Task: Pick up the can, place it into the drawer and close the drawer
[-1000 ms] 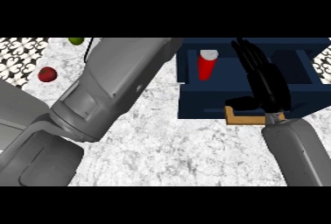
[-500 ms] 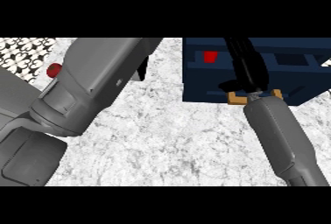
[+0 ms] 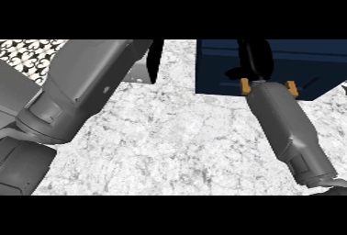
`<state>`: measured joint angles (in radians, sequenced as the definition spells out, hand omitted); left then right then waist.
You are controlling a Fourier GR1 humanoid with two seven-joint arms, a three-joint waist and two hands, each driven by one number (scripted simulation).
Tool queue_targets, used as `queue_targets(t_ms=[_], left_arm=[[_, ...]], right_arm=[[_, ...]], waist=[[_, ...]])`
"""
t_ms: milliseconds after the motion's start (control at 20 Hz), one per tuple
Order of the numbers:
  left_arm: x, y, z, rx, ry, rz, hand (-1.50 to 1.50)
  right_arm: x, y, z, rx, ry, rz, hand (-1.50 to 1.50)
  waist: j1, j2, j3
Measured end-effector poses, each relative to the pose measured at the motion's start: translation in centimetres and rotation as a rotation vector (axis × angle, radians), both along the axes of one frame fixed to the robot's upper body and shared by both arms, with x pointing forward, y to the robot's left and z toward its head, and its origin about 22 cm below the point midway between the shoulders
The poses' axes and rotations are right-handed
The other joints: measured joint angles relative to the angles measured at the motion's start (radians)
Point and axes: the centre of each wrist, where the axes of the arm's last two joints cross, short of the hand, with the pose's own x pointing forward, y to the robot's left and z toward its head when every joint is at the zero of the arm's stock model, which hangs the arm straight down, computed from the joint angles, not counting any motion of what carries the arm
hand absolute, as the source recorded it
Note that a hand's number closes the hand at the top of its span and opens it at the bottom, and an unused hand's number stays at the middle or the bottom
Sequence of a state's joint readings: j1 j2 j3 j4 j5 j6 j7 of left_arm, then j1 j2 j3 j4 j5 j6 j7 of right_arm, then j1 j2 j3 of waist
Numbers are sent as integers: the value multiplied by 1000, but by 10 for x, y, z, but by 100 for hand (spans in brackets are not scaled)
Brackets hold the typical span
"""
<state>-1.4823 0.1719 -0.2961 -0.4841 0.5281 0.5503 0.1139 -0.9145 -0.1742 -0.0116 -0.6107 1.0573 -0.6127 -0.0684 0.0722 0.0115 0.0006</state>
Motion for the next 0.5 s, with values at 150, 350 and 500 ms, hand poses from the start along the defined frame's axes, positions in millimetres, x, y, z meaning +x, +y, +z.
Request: queue_targets(t_ms=[150, 350, 500], left_arm=[[-1, 9, -3, 0, 5, -5, -150], [-3, 19, 0, 0, 5, -12, -150], [-4, 28, 1, 3, 7, -21, -150]], right_arm=[[10, 3, 9, -7, -10, -15, -150], [19, 3, 19, -26, 1, -22, -150], [23, 5, 24, -34, 9, -21, -150]], waist=[[12, 2, 1], [21, 8, 3], [32, 11, 5]])
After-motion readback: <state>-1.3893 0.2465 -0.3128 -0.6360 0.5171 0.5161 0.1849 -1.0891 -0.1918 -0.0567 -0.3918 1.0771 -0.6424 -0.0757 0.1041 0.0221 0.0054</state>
